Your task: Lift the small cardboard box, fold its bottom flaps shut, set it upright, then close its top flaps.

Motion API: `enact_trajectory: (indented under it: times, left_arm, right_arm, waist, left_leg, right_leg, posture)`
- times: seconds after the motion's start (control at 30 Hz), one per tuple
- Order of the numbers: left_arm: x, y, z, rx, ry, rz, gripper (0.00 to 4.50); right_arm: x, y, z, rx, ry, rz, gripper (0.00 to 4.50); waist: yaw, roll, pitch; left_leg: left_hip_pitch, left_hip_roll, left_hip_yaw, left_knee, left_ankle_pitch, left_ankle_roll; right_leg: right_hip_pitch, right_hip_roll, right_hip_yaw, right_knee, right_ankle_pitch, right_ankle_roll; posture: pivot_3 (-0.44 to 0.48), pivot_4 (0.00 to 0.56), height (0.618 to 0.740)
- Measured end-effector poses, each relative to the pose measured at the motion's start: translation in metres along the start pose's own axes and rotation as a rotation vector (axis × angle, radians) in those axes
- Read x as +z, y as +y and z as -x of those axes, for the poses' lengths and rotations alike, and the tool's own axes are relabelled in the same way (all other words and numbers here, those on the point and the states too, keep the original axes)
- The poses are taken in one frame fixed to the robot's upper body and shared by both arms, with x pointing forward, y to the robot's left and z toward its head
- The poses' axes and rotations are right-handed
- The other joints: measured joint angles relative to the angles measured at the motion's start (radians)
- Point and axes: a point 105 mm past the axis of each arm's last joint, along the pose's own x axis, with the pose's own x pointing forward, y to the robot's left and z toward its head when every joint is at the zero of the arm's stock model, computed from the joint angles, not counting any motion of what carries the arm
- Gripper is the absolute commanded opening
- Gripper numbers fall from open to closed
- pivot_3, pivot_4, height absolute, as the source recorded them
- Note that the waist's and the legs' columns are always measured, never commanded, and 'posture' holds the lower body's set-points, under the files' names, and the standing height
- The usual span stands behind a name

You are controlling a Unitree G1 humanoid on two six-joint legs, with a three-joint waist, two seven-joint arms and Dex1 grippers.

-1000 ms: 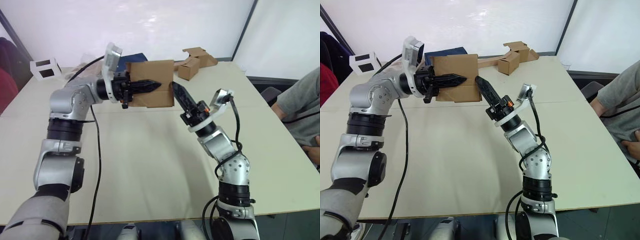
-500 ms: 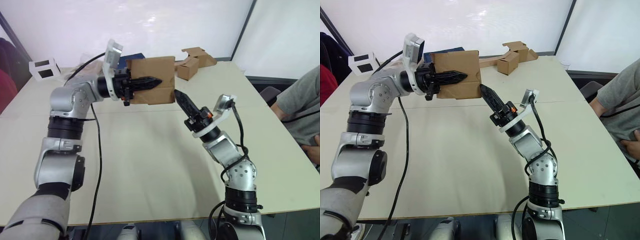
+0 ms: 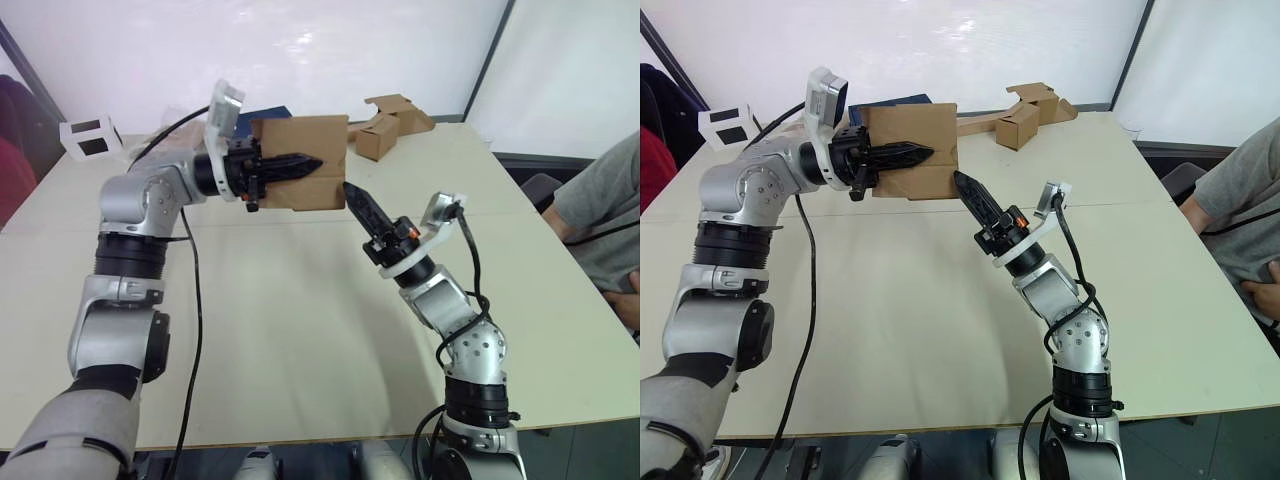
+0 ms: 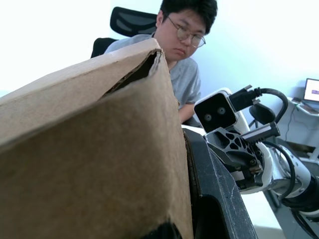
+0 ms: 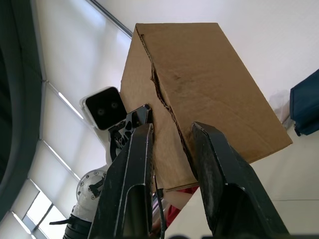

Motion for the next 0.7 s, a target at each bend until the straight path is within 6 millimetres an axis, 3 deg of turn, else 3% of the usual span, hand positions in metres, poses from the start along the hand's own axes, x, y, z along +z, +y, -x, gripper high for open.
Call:
enact_trajectory:
  times: [0.27,0.57,0.6,0.7]
  left_arm:
    - [0.000,0.000,0.000,-0.003,0.004,0.006,0.00]
    - [0.005,0.000,0.007,0.011,-0.015,0.011,0.00]
    - [0.005,0.000,0.006,0.009,-0.018,0.013,0.00]
    - [0.005,-0.002,0.002,-0.006,-0.023,0.014,0.00]
  right_arm:
    - [0.004,0.001,0.005,-0.009,0.034,0.042,1.22]
    - [0.040,-0.005,0.023,-0.067,-0.070,0.075,1.22]
    - [0.042,-0.009,0.023,-0.085,-0.084,0.076,0.71]
    - [0.040,-0.017,0.021,-0.127,-0.081,0.093,0.03]
  waist:
    - [0.001,0.000,0.000]
    - [0.001,0.000,0.000]
    - [0.001,0.000,0.000]
    - [0.000,0.000,0.000]
  left_leg:
    - [0.000,0.000,0.000,0.000,0.000,0.000]
    - [0.000,0.000,0.000,0.000,-0.001,0.002]
    - [0.000,0.000,0.000,0.000,-0.001,0.002]
    - [0.000,0.000,0.000,0.000,-0.001,0.002]
  right_leg:
    - [0.000,0.000,0.000,0.000,0.000,0.000]
    - [0.000,0.000,0.000,0.000,0.000,0.000]
    - [0.000,0.000,0.000,0.000,0.000,0.000]
    - [0.000,0.000,0.000,0.000,0.000,0.000]
  posture:
    - [0.000,0.150,0.740]
    - [0.000,0.150,0.740]
    - [0.000,0.150,0.740]
    - [0.000,0.150,0.740]
